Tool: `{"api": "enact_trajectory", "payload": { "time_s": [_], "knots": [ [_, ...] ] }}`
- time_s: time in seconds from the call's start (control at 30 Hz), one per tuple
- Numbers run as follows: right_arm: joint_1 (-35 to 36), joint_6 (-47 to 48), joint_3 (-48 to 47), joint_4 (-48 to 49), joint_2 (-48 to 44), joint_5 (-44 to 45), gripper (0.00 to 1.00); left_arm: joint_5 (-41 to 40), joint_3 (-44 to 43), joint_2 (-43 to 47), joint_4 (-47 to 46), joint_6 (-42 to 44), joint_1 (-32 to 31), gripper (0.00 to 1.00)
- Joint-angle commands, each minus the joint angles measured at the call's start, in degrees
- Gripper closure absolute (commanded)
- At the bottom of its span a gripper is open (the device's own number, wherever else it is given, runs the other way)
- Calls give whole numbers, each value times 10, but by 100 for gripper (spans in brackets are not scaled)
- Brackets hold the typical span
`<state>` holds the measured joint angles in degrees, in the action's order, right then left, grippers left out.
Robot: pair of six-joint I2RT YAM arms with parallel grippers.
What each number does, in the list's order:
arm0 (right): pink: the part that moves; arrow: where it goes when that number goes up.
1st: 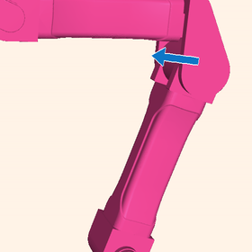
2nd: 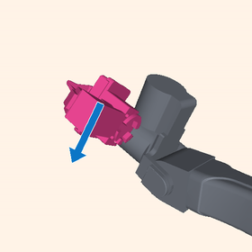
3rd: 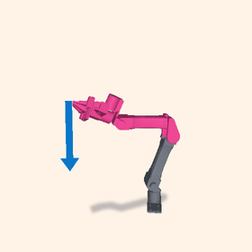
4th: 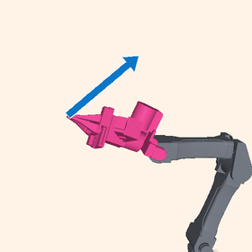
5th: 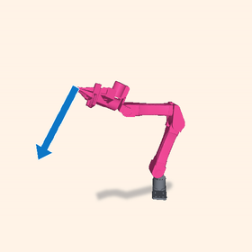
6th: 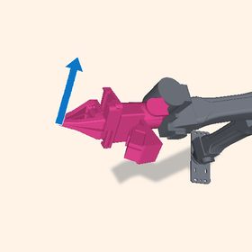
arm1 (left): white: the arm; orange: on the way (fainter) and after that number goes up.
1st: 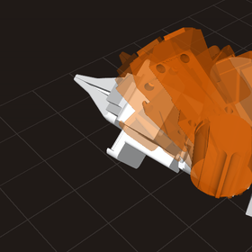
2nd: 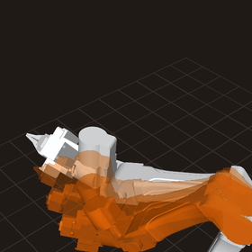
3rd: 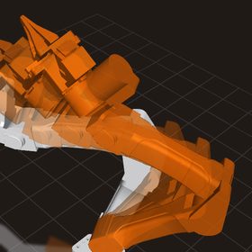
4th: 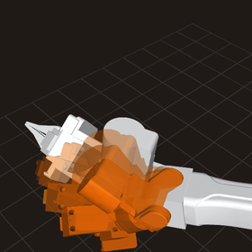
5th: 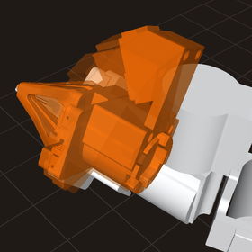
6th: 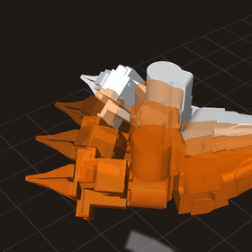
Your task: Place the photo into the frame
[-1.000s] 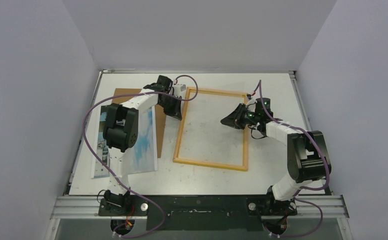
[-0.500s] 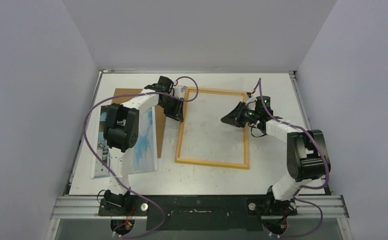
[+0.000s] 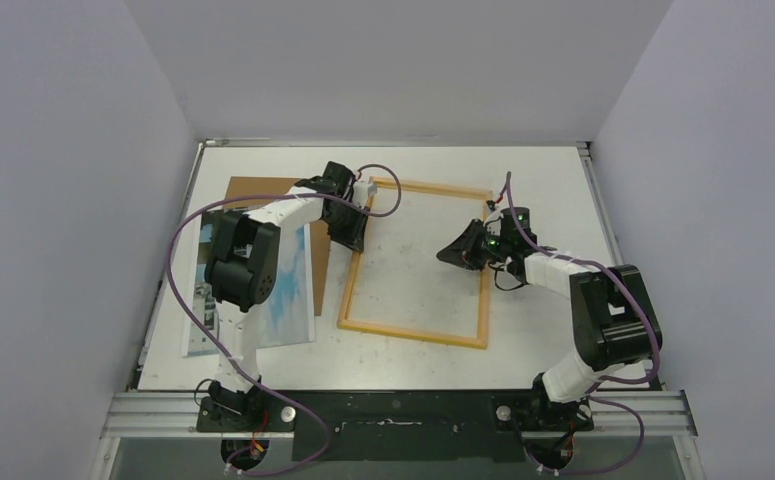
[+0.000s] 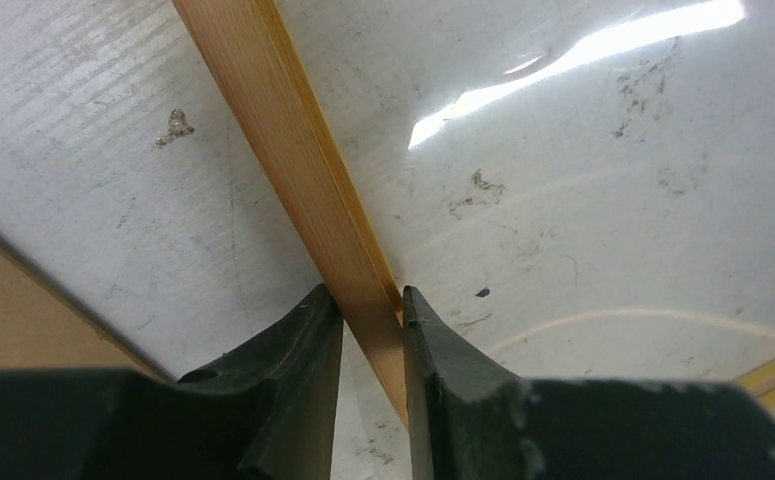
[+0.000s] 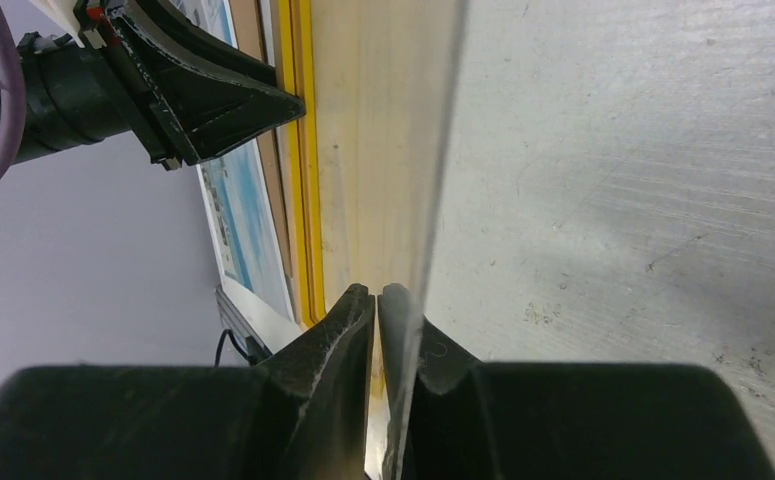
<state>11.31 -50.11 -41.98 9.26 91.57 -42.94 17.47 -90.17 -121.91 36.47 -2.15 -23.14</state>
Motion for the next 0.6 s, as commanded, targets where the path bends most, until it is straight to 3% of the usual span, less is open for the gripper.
{"api": "enact_trajectory", "payload": {
  "time_s": [0.0, 0.57],
  "knots": [
    [-9, 18, -16, 16, -31, 0, 90, -41, 24, 16, 9, 50, -6, 81],
    [-49, 61, -39, -45, -11, -56, 91, -41, 1, 8, 14, 65, -4, 82]
  ]
}}
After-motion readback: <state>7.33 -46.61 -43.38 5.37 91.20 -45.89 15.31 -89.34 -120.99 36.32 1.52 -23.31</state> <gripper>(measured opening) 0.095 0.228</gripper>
